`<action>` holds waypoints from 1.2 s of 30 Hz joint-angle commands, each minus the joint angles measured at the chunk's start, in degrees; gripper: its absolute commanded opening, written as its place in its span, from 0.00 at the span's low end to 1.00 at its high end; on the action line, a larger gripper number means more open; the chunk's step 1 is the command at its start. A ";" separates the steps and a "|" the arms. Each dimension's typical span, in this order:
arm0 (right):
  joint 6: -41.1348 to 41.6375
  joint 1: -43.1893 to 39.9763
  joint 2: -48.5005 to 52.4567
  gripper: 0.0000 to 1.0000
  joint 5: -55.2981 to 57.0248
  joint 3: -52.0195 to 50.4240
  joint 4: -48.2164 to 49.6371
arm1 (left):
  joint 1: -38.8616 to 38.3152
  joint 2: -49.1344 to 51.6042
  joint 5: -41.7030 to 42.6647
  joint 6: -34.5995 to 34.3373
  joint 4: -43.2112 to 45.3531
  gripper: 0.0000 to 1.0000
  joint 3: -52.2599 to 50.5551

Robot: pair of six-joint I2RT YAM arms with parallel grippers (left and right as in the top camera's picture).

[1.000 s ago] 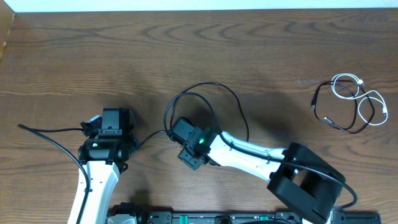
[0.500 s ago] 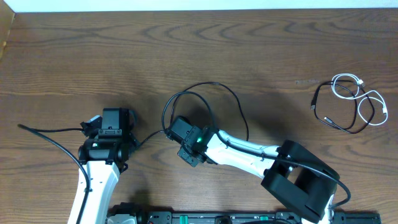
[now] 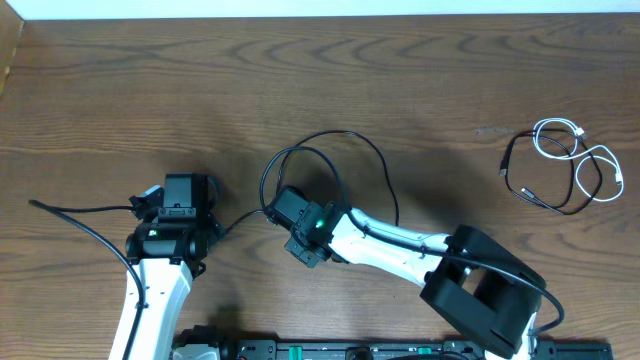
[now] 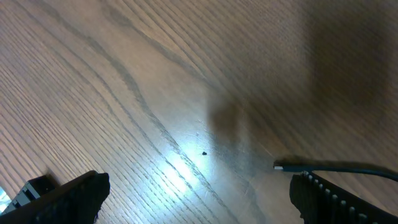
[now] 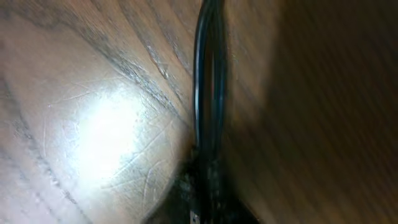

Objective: Untangle cables

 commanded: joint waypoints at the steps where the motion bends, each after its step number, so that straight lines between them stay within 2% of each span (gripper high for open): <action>1: -0.26 -0.94 -2.25 0.01 1.90 1.07 -1.84 | 0.24 0.02 -1.16 -0.48 -0.31 0.98 0.35; 14: -0.85 -3.56 -24.06 0.01 1.95 1.60 -1.49 | 0.24 0.02 -1.16 -0.48 -0.31 0.98 0.35; 24: -0.83 -4.02 -37.18 0.01 1.95 1.60 0.74 | 0.24 0.02 -1.16 -0.48 -0.31 0.98 0.35; 32: -0.85 -4.02 -41.62 0.01 1.95 1.60 1.18 | 0.24 0.02 -1.14 -0.48 -0.31 0.98 0.35; 36: -0.85 -4.04 -41.57 0.01 6.88 1.60 0.76 | 0.24 0.02 -1.16 -0.48 -0.31 0.98 0.35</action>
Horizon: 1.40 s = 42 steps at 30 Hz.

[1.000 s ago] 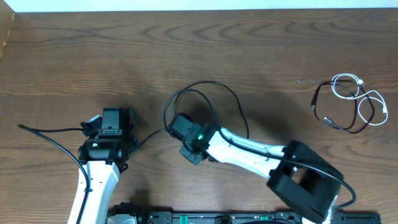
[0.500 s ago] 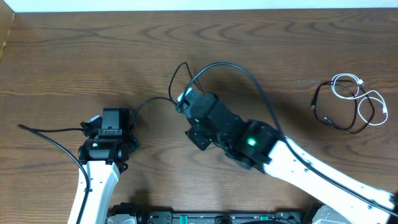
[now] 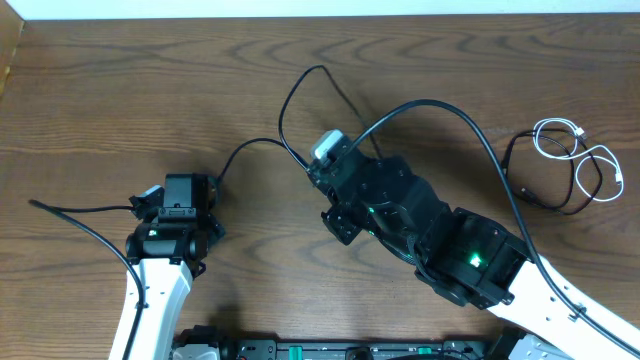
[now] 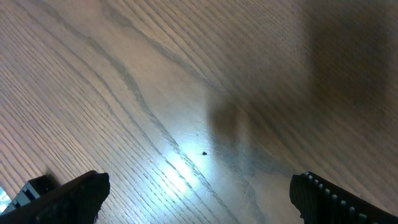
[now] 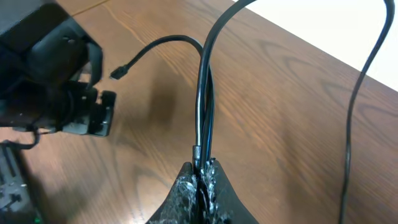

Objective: Untangle cables

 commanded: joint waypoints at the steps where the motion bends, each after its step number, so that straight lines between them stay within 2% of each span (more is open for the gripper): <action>1: -0.35 -0.37 -0.28 0.01 6.03 1.09 -0.50 | 0.24 0.02 -1.14 -0.48 -0.31 0.98 0.37; 8: -0.35 -1.57 -0.26 0.01 15.76 1.07 -4.94 | 0.24 0.02 -1.14 -0.48 -0.31 0.98 0.35; 16: -0.31 -7.58 -0.26 0.01 30.97 1.07 -15.17 | 0.24 0.02 -1.16 -0.48 -0.31 0.98 0.35; 30: -0.33 -27.52 -0.26 0.01 32.76 1.07 -24.13 | 0.24 0.02 -1.16 -0.48 -0.31 0.98 0.35; 42: -0.33 -48.00 -0.26 0.01 32.54 1.07 -23.71 | 0.24 0.02 -1.14 -0.48 -0.31 0.98 0.37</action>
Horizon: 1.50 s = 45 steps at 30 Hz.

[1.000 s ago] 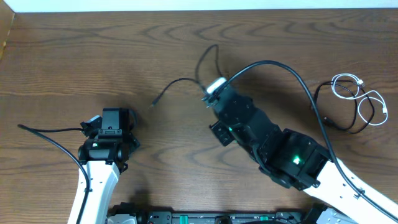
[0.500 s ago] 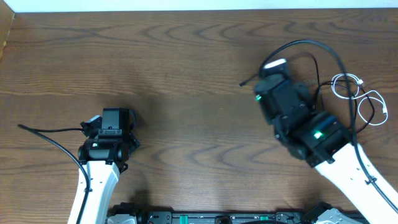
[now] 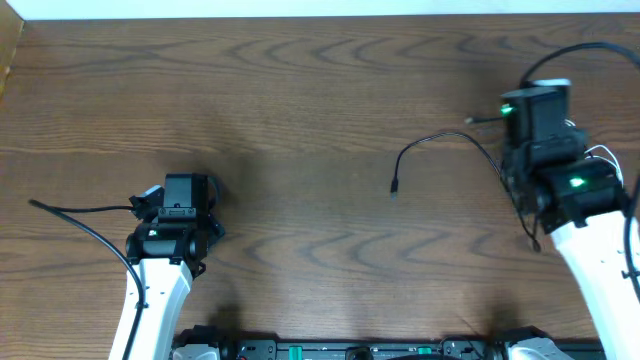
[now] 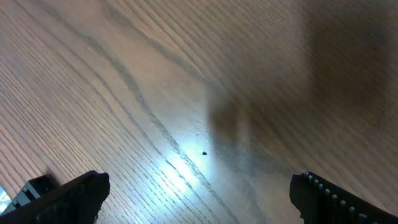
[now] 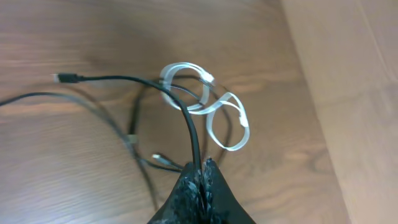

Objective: Untangle cables

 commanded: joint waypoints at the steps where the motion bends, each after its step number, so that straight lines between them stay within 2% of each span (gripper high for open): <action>1: -0.31 -5.88 -0.31 0.01 1.09 1.07 1.07 | 0.24 0.02 -1.16 -0.48 -0.28 0.98 0.37; 9: -0.28 -18.16 -0.31 0.01 0.57 1.07 11.43 | 0.24 0.02 -1.16 -0.48 -0.28 0.98 0.35; 20: -0.31 -24.63 3.63 0.01 -5.88 1.05 12.46 | 0.24 0.02 -1.16 -0.48 -0.28 0.98 0.35; 22: -0.35 -25.00 5.88 0.02 -10.34 1.05 12.70 | 0.24 0.02 -1.16 -0.48 -0.28 0.98 0.35; 23: -0.37 -25.03 6.99 0.08 -13.29 1.05 12.79 | 0.24 0.02 -1.16 -0.48 -0.28 0.98 0.35; 27: -3.37 -25.00 11.58 0.16 -27.41 1.05 12.76 | 0.24 0.02 -1.14 -0.48 -0.28 0.98 0.35; 29: -4.04 -25.00 13.88 0.23 -30.80 1.05 12.74 | 0.24 0.02 -1.16 -0.48 -0.28 0.98 0.35; 30: -4.00 -25.00 14.86 0.33 -30.99 1.05 12.74 | 0.24 0.02 -1.16 -0.48 -0.28 0.98 0.35; 31: -4.02 -25.00 15.72 0.52 -30.97 1.05 12.66 | 0.24 0.02 -1.16 -0.48 -0.28 0.98 0.35; 32: -4.00 -25.00 16.48 0.66 -31.01 1.05 12.41 | 0.24 0.02 -1.16 -0.48 -0.28 0.98 0.35; 33: -4.00 -25.00 17.25 0.75 -31.17 1.05 12.07 | 0.24 0.02 -1.14 -0.48 -0.28 0.98 0.35; 35: -4.02 -24.98 18.45 0.86 -32.92 1.05 11.30 | 0.24 0.02 -1.16 -0.48 -0.28 0.98 0.35; 36: -4.04 -25.00 18.86 0.88 -34.36 1.05 11.04 | 0.24 0.02 -1.16 -0.48 -0.28 0.98 0.35; 39: -5.09 -24.94 20.31 0.89 -43.52 1.03 10.49 | 0.24 0.02 -1.16 -0.48 -0.28 0.98 0.35; 40: -6.49 -24.94 21.31 0.84 -51.15 1.01 10.54 | 0.24 0.02 -1.14 -0.48 -0.28 0.98 0.35; 42: -7.23 -24.81 22.73 0.79 -58.12 0.96 10.60 | 0.24 0.02 -1.16 -0.48 -0.28 0.98 0.35; 45: -7.17 -23.69 25.90 0.66 -63.08 0.96 10.62 | 0.24 0.02 -1.16 -0.48 -0.28 0.98 0.35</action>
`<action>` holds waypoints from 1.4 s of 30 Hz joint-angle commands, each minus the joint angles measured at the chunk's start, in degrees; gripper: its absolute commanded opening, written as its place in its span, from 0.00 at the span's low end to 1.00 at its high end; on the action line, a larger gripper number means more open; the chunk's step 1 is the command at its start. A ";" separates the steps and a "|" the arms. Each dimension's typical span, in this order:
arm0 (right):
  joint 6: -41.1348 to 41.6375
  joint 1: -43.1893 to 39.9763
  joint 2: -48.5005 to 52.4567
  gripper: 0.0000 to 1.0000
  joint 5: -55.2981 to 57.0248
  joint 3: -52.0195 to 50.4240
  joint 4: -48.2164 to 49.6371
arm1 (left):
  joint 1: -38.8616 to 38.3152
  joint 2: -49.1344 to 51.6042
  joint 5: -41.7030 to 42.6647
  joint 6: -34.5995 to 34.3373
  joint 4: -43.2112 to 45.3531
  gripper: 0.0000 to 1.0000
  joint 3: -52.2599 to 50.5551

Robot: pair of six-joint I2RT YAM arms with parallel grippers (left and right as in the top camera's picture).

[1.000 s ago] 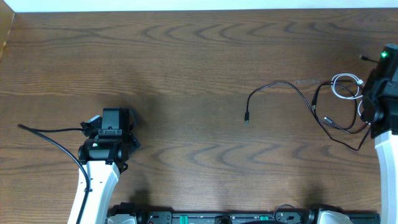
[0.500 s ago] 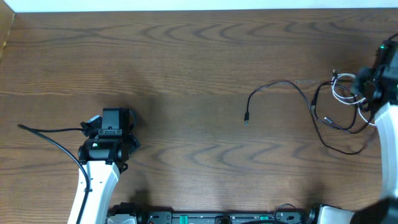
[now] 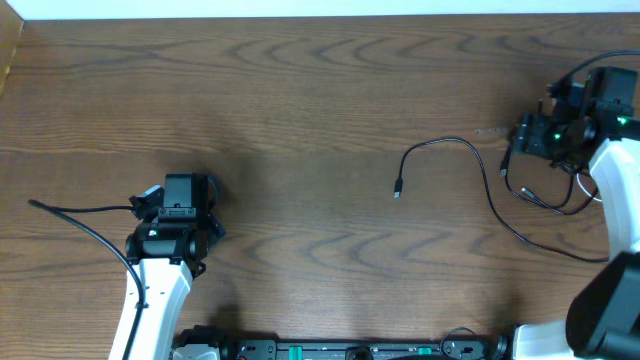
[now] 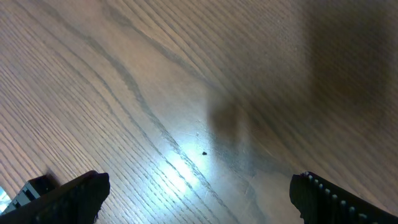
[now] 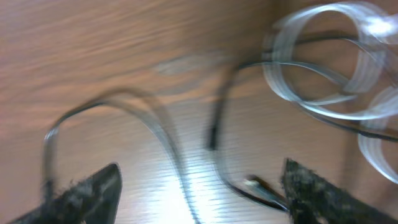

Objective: Untangle cables

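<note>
A long black cable (image 3: 452,143) lies loose on the table, its plug (image 3: 397,190) toward the middle and its other end trailing to the right front (image 3: 545,243). In the right wrist view that same long cable (image 5: 146,107) curves between the fingers of my open right gripper (image 5: 199,193), which hovers over it and holds nothing. The tangle of white cable (image 5: 329,59) and short black cable (image 5: 217,115) lies just beyond. From overhead the right gripper (image 3: 530,135) sits at the tangle's left edge. My left gripper (image 4: 199,199) stands open over bare wood.
The table's right edge runs close behind the tangle, and my right arm (image 3: 620,200) covers most of the white loops from above. A thick black lead (image 3: 75,215) trails from my left arm at the front left.
My right gripper was shut on the long black cable, holding it above the tangle. It is now open and lower, and the cable lies on the table. The left arm has not moved.
My right gripper was shut on the long black cable near the left arm, the plug showing by my left fingers. Then it held the cable up at mid-table, then over the tangle at the right. Now the cable is let go there.
</note>
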 commanded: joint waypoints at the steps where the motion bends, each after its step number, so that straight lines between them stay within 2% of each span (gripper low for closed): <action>1: -1.60 1.60 4.79 0.64 -13.77 0.90 -0.20 | 0.24 0.02 -1.14 -0.48 -0.28 0.98 0.35; 8: 3.87 7.28 13.20 0.60 -14.03 0.90 0.35 | 0.24 0.02 -1.16 -0.48 -0.28 0.98 0.35; 16: 5.09 16.90 16.90 0.55 -13.14 0.90 1.44 | 0.24 0.02 -1.16 -0.48 -0.28 0.98 0.35; 21: 14.84 22.88 16.90 0.52 -5.75 0.90 1.60 | 0.24 0.02 -1.16 -0.48 -0.28 0.98 0.35; 24: 20.04 26.25 16.90 0.47 -0.50 0.90 1.51 | 0.24 0.02 -1.16 -0.48 -0.28 0.98 0.35; 28: 25.49 30.29 16.90 0.47 4.76 0.79 1.55 | 0.24 0.02 -1.14 -0.48 -0.28 0.98 0.37; 33: 27.74 34.27 16.98 0.46 8.31 0.70 2.16 | 0.24 0.02 -1.14 -0.48 -0.28 0.98 0.35; 42: 30.93 38.29 16.98 0.32 13.29 0.35 2.12 | 0.24 0.02 -1.14 -0.48 -0.28 0.98 0.37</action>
